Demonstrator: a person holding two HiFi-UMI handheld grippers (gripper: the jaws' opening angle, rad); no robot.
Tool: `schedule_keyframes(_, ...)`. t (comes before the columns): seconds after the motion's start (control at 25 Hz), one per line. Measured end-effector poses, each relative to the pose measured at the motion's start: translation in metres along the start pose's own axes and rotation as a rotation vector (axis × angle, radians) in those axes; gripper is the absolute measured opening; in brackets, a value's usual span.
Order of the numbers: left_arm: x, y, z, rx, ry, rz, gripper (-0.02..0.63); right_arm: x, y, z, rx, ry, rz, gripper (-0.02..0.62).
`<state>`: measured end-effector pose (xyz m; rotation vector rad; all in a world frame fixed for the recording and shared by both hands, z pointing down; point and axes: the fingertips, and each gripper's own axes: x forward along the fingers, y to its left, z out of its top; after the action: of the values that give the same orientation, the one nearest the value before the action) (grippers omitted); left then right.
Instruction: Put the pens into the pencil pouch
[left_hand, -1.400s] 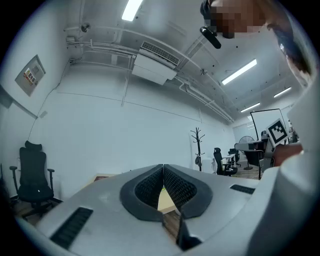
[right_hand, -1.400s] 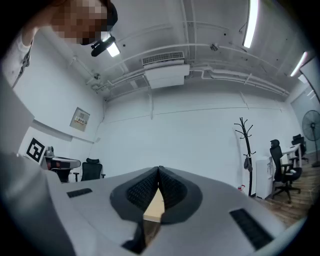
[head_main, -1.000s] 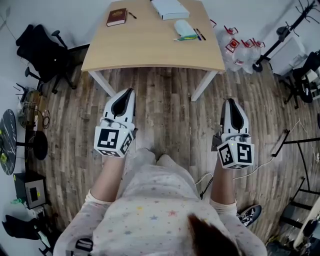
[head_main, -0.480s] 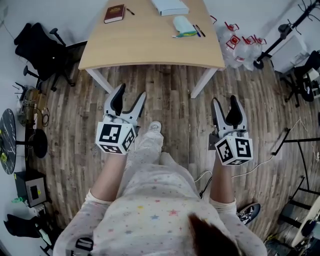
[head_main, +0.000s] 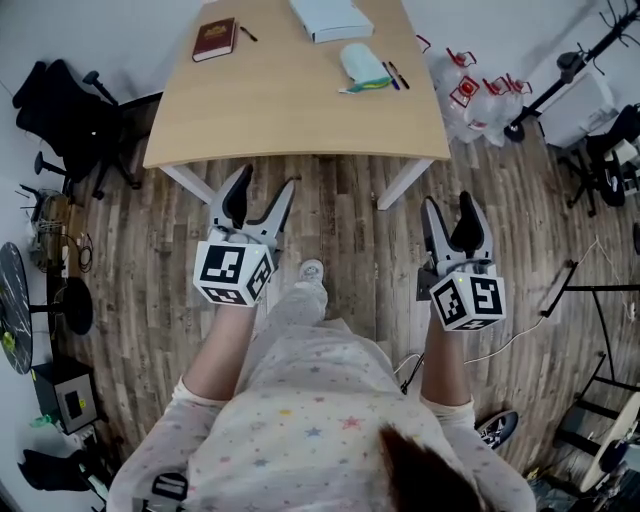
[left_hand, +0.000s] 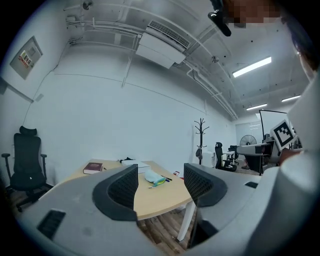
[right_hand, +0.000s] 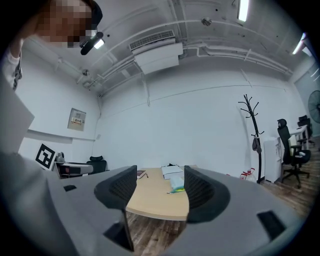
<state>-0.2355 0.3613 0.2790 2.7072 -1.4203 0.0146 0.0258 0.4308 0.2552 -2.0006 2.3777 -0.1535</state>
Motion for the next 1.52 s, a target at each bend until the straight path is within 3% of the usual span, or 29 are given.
schedule_keyframes(0.24, 0.064, 0.042, 0.012, 0.034, 0.008, -0.023, 0.261, 0.074, -0.011, 0.010, 0.012, -0.006, -0.012, 0.275)
schedule_keyframes(0.48, 0.122, 0.069, 0.015, 0.008, 0.006, -0.072, 0.261, 0.138, -0.017, 0.008, 0.005, 0.024, -0.023, 0.273)
schedule_keyframes(0.88, 0.182, 0.080, 0.007, -0.006, 0.037, -0.087, 0.261, 0.179, -0.052, 0.008, 0.010, 0.043, -0.063, 0.270)
schedule_keyframes(1.52, 0.303, 0.063, 0.009, -0.034, 0.038, 0.084, 0.261, 0.287, -0.180, 0.026, 0.013, 0.045, 0.071, 0.267)
